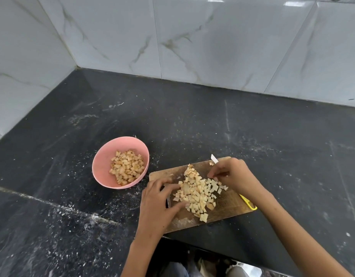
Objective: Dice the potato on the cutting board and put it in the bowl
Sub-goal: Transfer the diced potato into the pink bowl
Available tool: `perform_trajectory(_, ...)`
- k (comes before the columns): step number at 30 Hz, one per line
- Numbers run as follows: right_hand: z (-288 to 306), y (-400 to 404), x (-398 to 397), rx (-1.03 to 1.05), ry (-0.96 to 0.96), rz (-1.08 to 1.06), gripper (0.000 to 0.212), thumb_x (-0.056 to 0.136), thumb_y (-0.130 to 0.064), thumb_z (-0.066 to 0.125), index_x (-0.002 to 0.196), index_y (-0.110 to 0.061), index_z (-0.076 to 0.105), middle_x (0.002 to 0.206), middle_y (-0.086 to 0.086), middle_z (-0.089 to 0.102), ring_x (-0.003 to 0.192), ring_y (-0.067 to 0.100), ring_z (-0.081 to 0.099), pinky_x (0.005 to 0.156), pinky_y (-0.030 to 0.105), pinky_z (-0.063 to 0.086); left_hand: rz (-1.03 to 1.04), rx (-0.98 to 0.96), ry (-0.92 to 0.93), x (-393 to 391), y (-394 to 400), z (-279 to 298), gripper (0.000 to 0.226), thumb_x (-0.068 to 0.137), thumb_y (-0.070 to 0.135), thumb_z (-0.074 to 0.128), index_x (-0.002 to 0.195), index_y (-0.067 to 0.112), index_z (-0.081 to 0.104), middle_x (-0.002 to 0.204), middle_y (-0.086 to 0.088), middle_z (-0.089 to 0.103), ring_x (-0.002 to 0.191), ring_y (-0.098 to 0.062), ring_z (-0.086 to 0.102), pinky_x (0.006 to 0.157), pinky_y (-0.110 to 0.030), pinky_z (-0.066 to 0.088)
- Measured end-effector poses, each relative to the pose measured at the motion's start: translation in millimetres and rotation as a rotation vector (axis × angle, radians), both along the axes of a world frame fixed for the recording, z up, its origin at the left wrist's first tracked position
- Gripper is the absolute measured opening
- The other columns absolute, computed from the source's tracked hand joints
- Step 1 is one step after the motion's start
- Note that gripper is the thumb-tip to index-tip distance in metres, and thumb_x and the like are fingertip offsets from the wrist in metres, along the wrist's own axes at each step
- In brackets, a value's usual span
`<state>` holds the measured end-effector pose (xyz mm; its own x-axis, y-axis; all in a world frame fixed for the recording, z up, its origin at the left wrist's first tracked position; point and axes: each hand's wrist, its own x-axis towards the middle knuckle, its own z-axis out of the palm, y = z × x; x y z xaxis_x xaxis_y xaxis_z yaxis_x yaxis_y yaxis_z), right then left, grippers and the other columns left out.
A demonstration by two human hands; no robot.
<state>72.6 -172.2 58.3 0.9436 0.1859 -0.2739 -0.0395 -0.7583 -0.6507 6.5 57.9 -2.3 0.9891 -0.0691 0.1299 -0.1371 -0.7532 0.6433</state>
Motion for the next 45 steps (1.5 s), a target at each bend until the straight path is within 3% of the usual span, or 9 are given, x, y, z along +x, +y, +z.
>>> perform_trajectory(3, -4.6, -8.7, -28.8, -0.01, 0.009, -0.058, 0.015, 0.071, -0.016, 0.083, 0.074, -0.023, 0.07, 0.072, -0.011, 0.07, 0.071, -0.002, 0.063, 0.074, 0.015, 0.053, -0.05, 0.052, 0.02, -7.9, -6.1, -4.5, 0.08, 0.055, 0.081, 0.056, 0.12, 0.034, 0.064, 0.13, 0.011, 0.049, 0.125, -0.01, 0.037, 0.103, -0.032, 0.027)
perform_trajectory(9, -24.1, 16.0, -79.1, -0.062, 0.091, 0.005, 0.042, 0.061, -0.046, 0.085, 0.079, -0.025, 0.053, 0.07, -0.007, 0.06, 0.066, 0.004, 0.056, 0.058, 0.022, 0.046, 0.049, -0.023, 0.003, -12.5, -15.7, -5.7, 0.05, 0.087, 0.063, 0.041, 0.119, 0.032, 0.064, 0.131, 0.01, 0.05, 0.126, -0.009, 0.037, 0.104, -0.038, 0.036)
perform_trajectory(13, -31.4, 30.5, -83.1, -0.055, 0.012, -0.038, 0.039, 0.066, -0.039, 0.084, 0.085, -0.023, 0.054, 0.073, -0.008, 0.059, 0.069, 0.005, 0.056, 0.066, 0.028, 0.051, 0.071, -0.036, -0.003, -11.0, -10.9, -5.9, 0.046, 0.089, 0.058, 0.043, 0.116, 0.029, 0.066, 0.129, 0.008, 0.052, 0.126, -0.013, 0.04, 0.105, -0.039, 0.037)
perform_trajectory(23, -23.7, 43.3, -66.7, -0.143, -0.152, -0.011, 0.022, 0.075, -0.034, 0.071, 0.085, -0.025, 0.053, 0.083, -0.009, 0.056, 0.075, 0.009, 0.053, 0.067, 0.024, 0.046, 0.141, -0.163, -0.039, -8.6, -19.3, -10.1, 0.041, 0.094, 0.047, 0.04, 0.117, 0.024, 0.066, 0.13, 0.009, 0.052, 0.127, -0.008, 0.039, 0.105, -0.039, 0.038)
perform_trajectory(31, -21.9, 35.8, -40.4, -0.073, -0.183, -0.028, 0.01, 0.076, -0.02, 0.072, 0.085, -0.019, 0.07, 0.081, -0.008, 0.06, 0.074, 0.009, 0.059, 0.072, 0.028, 0.051, 0.138, -0.29, -0.009, 1.0, -39.2, -13.3, 0.047, 0.099, 0.046, 0.031, 0.135, 0.024, 0.053, 0.151, 0.016, 0.033, 0.142, 0.002, 0.02, 0.114, -0.013, 0.015)
perform_trajectory(35, -19.1, 26.9, -33.2, 0.071, -0.179, -0.068, 0.015, 0.075, -0.009, 0.075, 0.072, -0.022, 0.066, 0.075, -0.013, 0.067, 0.073, 0.001, 0.062, 0.07, 0.014, 0.049, 0.136, -0.342, 0.006, 6.8, -44.6, -11.8, 0.05, 0.099, 0.049, 0.027, 0.136, 0.025, 0.051, 0.151, 0.014, 0.035, 0.141, 0.007, 0.018, 0.113, -0.01, 0.014)
perform_trajectory(41, -38.7, 14.6, -26.2, 0.19, -0.287, -0.07, 0.019, 0.078, -0.004, 0.075, 0.087, -0.02, 0.077, 0.094, -0.012, 0.073, 0.092, -0.015, 0.058, 0.083, 0.001, 0.04, 0.127, -0.413, 0.036, 10.0, -49.0, -14.8, 0.057, 0.098, 0.052, 0.021, 0.142, 0.024, 0.046, 0.152, 0.014, 0.034, 0.142, 0.006, 0.019, 0.118, -0.027, 0.019)
perform_trajectory(43, -46.7, 13.0, -28.5, 0.171, -0.35, -0.023, 0.023, 0.082, -0.003, 0.07, 0.096, -0.02, 0.075, 0.106, -0.011, 0.071, 0.101, -0.018, 0.053, 0.092, 0.006, 0.041, 0.15, -0.488, 0.029, 10.0, -48.6, -12.8, 0.055, 0.098, 0.055, 0.02, 0.14, 0.029, 0.045, 0.15, 0.014, 0.038, 0.141, 0.002, 0.025, 0.118, -0.033, 0.024)
perform_trajectory(45, -50.5, 13.2, -30.8, 0.162, -0.429, 0.072, 0.022, 0.088, -0.02, 0.066, 0.11, -0.021, 0.069, 0.125, -0.01, 0.061, 0.119, -0.007, 0.047, 0.103, 0.02, 0.038, 0.177, -0.545, 0.014, 9.7, -46.9, -10.7, 0.055, 0.096, 0.061, 0.019, 0.136, 0.034, 0.046, 0.147, 0.016, 0.042, 0.14, -0.001, 0.031, 0.117, -0.037, 0.027)
